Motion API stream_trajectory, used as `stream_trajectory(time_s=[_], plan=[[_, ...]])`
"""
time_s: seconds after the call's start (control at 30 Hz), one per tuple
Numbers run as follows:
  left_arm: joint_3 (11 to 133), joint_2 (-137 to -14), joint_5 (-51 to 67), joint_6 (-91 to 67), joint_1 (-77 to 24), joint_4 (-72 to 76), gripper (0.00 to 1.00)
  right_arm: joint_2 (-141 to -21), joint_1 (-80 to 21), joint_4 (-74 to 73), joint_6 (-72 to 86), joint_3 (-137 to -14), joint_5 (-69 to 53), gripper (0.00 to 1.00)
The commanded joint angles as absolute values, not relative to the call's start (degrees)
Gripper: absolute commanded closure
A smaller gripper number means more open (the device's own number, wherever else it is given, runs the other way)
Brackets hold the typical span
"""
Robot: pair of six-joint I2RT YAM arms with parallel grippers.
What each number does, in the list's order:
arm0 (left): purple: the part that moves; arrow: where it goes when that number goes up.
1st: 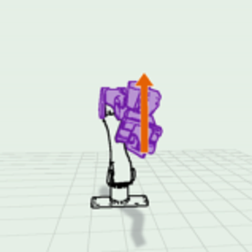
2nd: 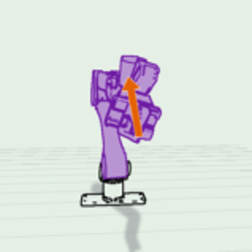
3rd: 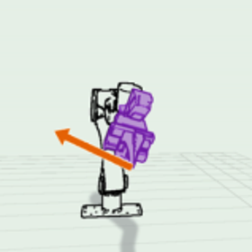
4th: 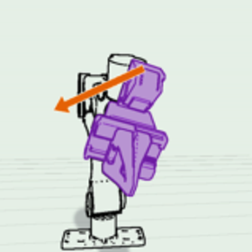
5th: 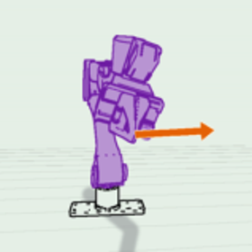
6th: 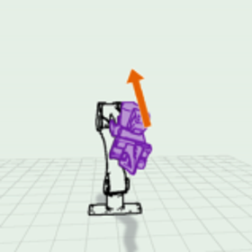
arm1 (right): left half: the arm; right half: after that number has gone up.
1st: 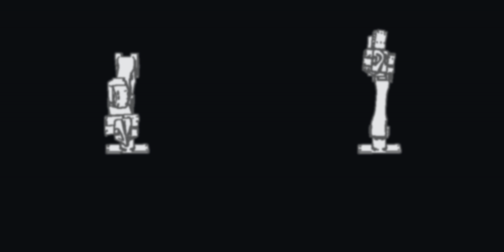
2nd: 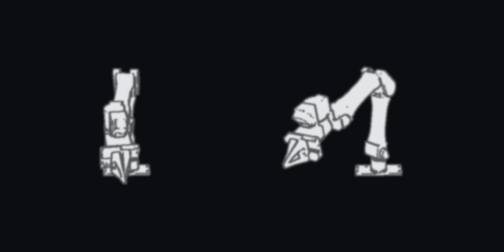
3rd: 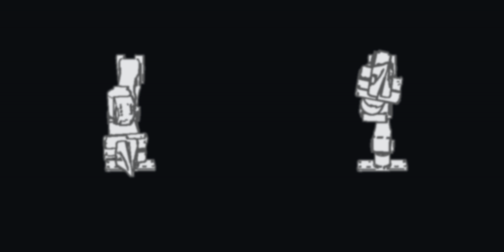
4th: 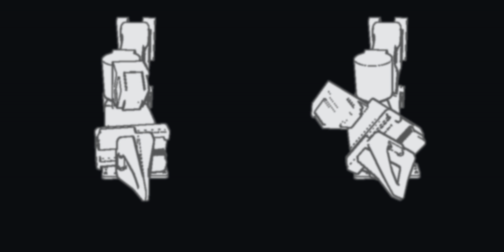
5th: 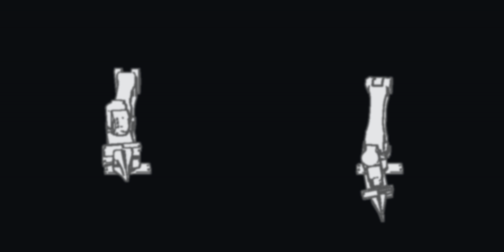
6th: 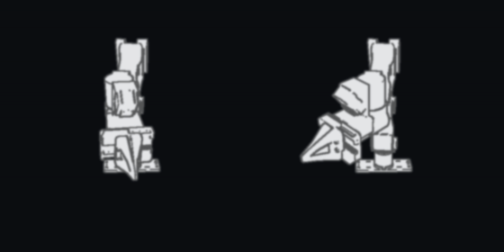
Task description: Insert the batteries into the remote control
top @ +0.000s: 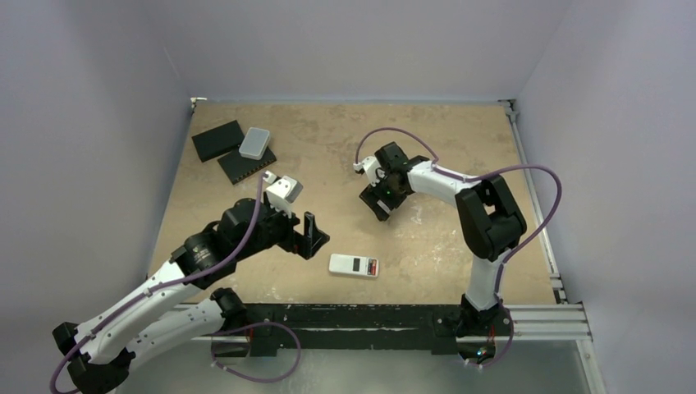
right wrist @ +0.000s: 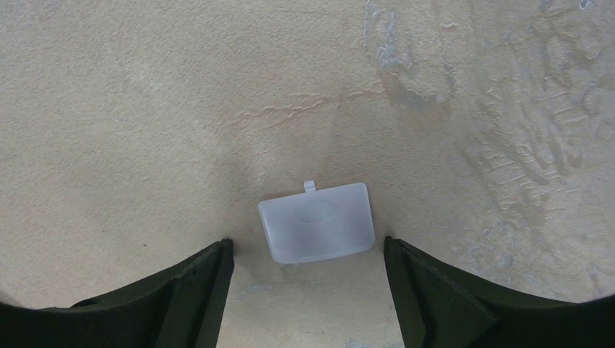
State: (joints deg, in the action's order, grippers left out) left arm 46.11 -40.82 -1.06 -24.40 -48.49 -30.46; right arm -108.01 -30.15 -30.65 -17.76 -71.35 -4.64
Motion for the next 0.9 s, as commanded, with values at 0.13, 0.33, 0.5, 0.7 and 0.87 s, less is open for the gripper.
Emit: stream_trajectory(time_s=[0.13,0.33,0.5,0.7,0.87], plan=[[46.0,-40.9,-1.1,-23.6,-48.4,-28.5,0.01,-109.2,-28.8,-30.2,-19.7,-73.8,-5.2,0.18],[46.0,-40.9,-1.2,-23.6,-48.4,-28.5,0.01,-109.6,-28.5,-30.8,-20.0,-73.9,-5.8,0.24],[46.0,-40.9,-1.4,-23.7,-48.3,-28.6,0.01,-109.4,-28.5,-31.1,-20.6,-74.0,-6.9,0.28],[46.0,-40.9,-1.5,-23.7,-48.4,-28.6,0.01,-109.2,-28.5,-31.5,-21.0,-73.9,-7.9,0.29],[46.0,-40.9,-1.5,-23.7,-48.4,-28.7,0.01,-109.1,-28.5,-32.2,-21.1,-73.7,-7.6,0.31]])
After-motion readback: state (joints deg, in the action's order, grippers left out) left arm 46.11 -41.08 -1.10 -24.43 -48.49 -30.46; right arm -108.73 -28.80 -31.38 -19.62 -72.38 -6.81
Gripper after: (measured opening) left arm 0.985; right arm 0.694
